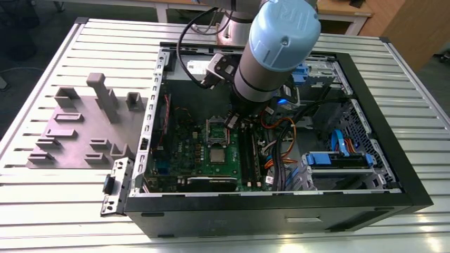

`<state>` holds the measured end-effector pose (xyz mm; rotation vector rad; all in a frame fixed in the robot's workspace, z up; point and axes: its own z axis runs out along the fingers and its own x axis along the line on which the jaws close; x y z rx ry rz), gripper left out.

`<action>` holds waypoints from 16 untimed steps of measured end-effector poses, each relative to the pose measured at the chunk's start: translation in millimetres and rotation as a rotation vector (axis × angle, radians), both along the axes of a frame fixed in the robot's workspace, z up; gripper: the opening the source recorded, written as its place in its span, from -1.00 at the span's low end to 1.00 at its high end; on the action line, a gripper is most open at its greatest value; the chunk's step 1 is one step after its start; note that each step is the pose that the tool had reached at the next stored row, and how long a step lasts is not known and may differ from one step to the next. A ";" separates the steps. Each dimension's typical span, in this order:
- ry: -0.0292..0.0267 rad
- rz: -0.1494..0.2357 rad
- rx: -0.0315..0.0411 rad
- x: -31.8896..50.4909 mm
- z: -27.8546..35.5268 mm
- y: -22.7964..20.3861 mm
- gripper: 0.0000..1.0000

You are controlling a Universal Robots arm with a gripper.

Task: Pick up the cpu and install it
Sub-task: 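Close the cpu cover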

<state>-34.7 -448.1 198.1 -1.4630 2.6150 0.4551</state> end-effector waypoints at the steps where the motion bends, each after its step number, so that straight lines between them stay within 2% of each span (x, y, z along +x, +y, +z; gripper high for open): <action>1: -0.0001 0.000 0.0009 -0.1 -1.3 0.0 -0.79; 6: 0.0000 0.000 0.0013 -0.8 -5.7 0.0 -0.79; 16: 0.0027 0.000 0.0000 -2.8 -6.4 0.0 -0.79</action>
